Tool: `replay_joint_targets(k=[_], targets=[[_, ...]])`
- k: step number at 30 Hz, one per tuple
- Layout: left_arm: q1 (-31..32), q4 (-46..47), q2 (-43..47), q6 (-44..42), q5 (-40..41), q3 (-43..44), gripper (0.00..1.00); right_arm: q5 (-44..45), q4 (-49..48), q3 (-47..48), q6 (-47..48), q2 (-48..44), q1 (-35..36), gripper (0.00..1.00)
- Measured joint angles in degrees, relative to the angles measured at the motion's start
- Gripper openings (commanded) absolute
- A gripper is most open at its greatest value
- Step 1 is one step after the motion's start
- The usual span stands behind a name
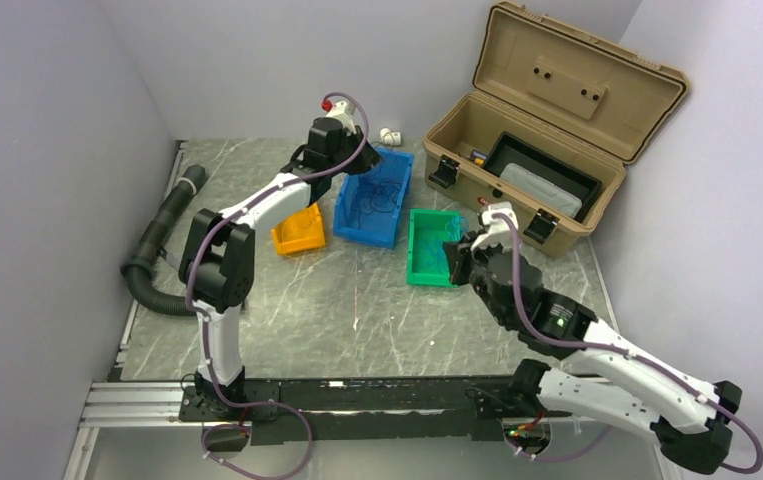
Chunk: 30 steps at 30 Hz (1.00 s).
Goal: Untangle the cables
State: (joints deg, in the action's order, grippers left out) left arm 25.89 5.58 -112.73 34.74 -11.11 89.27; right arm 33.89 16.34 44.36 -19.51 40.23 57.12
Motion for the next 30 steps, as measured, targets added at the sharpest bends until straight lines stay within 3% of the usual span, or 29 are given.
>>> replay_joint_targets(k=[3,7,10,17,23,30], targets=[[0.1,-3.5,-2.5,-0.3,0.9,4.6,0.50,-3.5,1.5,3.2,-0.3,5.2,-5.2,0.00],[0.1,-9.6,-3.0,-1.4,1.8,6.9,0.65,-15.4,0.9,6.4,-1.8,12.5,-17.1,0.00],[0.0,-12.9,-2.8,-2.5,2.0,7.3,0.68,-23.8,0.5,6.4,-3.5,16.1,-23.8,0.00],[0.1,-20.2,3.3,-5.4,1.7,6.2,0.68,-36.3,-3.2,6.4,-6.2,24.9,-27.8,0.00],[0.1,-20.1,17.3,-8.0,0.1,1.0,0.75,-38.9,-4.5,6.4,-6.6,28.7,-28.6,0.00],[0.0,-20.7,30.3,-9.4,-2.6,-7.2,0.75,-36.0,-5.6,5.6,-6.4,32.5,-29.0,0.00]])
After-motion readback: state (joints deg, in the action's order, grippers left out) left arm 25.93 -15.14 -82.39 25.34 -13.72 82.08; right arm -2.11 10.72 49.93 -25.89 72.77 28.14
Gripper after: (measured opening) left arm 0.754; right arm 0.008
